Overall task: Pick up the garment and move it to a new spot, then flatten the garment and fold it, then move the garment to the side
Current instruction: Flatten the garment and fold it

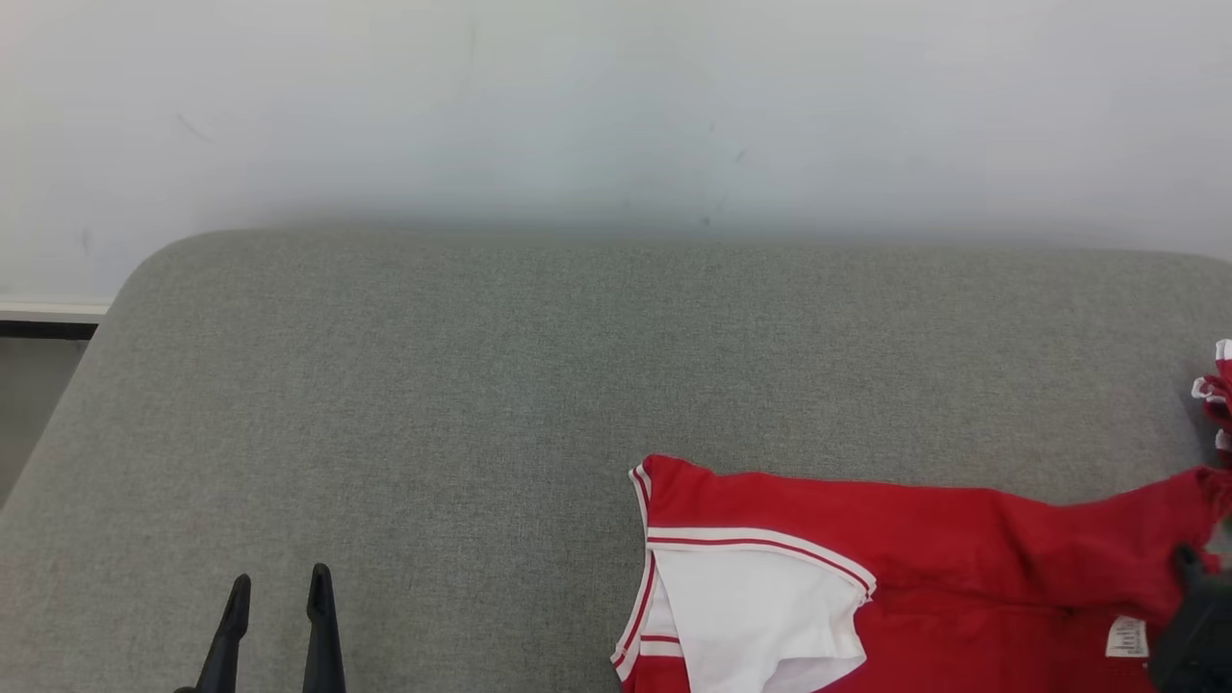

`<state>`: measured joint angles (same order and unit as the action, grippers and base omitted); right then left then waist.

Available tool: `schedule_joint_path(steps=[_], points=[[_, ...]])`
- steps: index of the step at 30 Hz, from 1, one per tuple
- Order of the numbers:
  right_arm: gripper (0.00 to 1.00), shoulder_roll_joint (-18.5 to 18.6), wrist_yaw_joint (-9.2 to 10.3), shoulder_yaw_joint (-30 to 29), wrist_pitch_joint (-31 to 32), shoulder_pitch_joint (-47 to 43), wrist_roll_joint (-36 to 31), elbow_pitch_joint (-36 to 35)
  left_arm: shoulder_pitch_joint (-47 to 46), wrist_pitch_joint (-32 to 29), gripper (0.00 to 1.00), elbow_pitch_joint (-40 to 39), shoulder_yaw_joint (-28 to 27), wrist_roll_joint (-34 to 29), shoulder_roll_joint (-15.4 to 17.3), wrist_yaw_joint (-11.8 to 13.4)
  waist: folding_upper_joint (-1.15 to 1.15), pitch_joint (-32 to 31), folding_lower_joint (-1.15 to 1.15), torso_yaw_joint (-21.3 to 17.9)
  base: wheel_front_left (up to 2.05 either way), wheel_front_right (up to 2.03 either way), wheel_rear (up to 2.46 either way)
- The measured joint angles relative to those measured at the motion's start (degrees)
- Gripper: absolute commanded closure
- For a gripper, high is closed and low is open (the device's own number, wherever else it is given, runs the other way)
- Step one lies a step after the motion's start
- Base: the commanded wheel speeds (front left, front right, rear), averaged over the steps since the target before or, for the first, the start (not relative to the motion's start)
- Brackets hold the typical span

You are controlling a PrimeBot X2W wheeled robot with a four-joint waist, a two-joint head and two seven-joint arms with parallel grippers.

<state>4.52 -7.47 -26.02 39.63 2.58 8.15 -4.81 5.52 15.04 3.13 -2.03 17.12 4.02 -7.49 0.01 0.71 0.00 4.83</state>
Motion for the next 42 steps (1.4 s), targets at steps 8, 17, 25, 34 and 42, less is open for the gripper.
schedule_joint_path(steps=[8,17,25,34,42], points=[[1.00,-1.1,0.00,13.2,0.6,0.0,4.3,-0.1,0.0,0.0,0.00,0.4,0.2,0.2,-0.5,0.0,-0.01,0.0,0.00,0.6,0.00,0.00,0.00],[1.00,-1.5,0.00,28.0,-2.6,4.7,9.2,7.8,-0.1,0.0,0.00,0.7,1.0,0.7,-0.9,0.0,-0.01,0.7,0.00,2.2,0.00,0.00,0.00],[1.00,-1.6,0.00,36.4,-6.4,9.0,14.1,15.1,-0.2,0.0,0.00,0.9,1.5,1.1,-0.9,0.0,0.00,1.6,0.00,4.1,0.00,0.00,0.00],[1.00,-1.6,0.00,42.0,-10.6,13.9,17.6,22.9,-0.7,0.0,0.00,1.3,2.2,1.4,-1.0,0.0,-0.01,2.3,0.00,6.4,0.00,0.00,0.00],[0.15,-1.6,0.00,44.6,-14.2,17.2,19.9,29.8,-1.2,0.0,0.00,2.0,3.0,2.2,-1.1,0.0,0.00,2.9,0.00,8.2,0.00,0.00,0.00]])
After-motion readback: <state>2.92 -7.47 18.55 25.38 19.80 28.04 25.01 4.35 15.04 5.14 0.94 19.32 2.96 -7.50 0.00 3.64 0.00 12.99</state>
